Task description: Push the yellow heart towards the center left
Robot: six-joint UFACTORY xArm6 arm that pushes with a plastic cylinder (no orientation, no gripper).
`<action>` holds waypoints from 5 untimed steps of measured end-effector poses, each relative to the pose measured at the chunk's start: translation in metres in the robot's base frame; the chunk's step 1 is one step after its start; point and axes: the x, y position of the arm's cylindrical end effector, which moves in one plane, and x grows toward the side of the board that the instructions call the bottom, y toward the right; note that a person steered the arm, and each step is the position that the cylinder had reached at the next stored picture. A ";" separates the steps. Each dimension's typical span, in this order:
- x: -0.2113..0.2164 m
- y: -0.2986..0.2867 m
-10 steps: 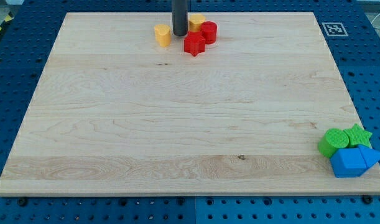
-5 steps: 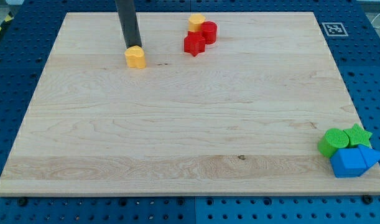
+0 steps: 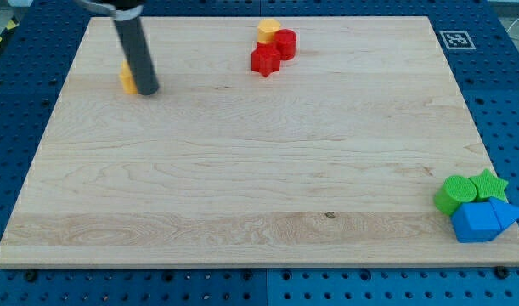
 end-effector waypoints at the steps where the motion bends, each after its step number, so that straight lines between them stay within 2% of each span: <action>1: -0.001 0.003; 3: -0.051 0.047; 5: -0.056 0.006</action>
